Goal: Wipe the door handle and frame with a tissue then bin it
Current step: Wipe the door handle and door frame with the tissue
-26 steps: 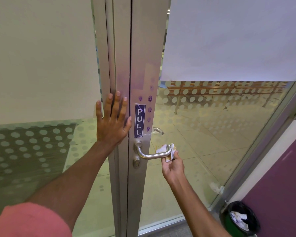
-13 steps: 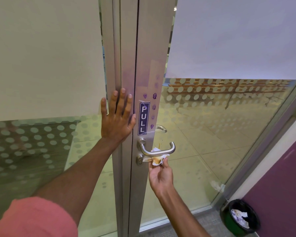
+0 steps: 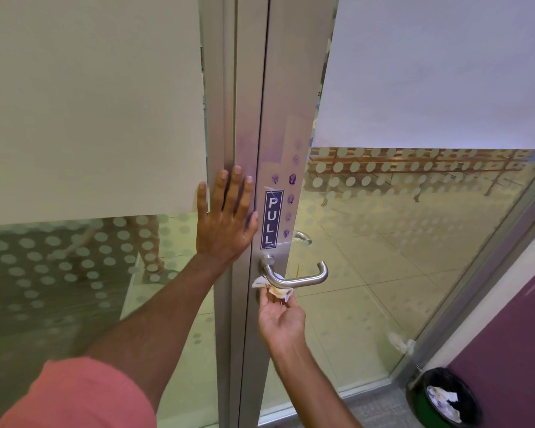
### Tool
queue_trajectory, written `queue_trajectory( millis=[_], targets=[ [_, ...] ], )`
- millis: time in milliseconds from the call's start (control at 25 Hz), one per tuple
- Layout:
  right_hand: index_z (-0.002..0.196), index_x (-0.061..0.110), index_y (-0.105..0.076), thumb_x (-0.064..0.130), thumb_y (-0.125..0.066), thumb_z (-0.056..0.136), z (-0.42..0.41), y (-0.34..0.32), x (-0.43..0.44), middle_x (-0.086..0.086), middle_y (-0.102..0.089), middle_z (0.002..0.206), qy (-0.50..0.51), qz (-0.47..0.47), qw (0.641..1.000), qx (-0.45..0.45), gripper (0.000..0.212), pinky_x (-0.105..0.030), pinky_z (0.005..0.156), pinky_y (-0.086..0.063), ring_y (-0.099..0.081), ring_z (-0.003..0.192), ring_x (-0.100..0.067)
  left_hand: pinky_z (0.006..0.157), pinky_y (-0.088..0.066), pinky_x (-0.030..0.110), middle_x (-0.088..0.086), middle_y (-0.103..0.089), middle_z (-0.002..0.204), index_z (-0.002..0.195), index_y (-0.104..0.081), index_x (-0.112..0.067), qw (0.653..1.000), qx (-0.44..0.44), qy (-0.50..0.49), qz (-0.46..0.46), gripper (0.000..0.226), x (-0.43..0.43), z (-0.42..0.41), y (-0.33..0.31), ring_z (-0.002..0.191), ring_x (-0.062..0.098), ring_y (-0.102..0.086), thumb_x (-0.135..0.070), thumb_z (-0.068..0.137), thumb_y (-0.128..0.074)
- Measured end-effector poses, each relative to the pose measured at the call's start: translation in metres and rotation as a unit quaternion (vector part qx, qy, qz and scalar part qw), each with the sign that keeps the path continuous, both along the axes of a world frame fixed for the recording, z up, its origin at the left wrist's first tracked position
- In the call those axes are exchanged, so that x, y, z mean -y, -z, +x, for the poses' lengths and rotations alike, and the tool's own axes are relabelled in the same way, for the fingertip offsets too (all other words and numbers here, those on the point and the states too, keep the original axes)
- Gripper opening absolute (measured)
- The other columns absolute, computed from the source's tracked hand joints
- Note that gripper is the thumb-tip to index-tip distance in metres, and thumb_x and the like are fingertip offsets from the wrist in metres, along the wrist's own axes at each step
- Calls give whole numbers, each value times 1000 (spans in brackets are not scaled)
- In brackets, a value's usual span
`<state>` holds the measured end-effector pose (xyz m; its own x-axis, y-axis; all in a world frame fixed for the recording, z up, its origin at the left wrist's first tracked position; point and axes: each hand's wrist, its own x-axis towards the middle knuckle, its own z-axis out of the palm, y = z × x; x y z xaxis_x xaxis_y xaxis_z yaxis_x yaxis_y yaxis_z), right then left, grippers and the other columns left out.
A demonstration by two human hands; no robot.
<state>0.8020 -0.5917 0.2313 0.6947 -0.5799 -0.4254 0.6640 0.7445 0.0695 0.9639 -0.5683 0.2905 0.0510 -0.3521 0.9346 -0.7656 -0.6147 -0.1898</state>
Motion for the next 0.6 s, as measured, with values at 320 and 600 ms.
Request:
queue_trajectory(
  millis=[320, 600],
  targets=[
    [100, -3, -57, 19, -37, 104, -8, 1, 2, -26, -69, 87, -14, -15, 1000, -15, 30, -42, 86, -55, -67, 85, -32, 122, -2, 54, 7, 16, 164, 155, -14, -12, 1000, 5, 2, -8, 70, 2, 3, 2, 152, 26, 10, -47, 100, -38],
    [119, -4, -58, 19, -44, 101, -41, 19, 8, -21, -69, 104, -30, -119, 990, -71, 32, -28, 71, -59, -70, 87, -25, 121, 0, 54, 7, 19, 163, 155, -11, -12, 1000, 0, 6, -9, 71, 1, 1, 0, 152, 25, 14, -46, 99, -39]
  ],
)
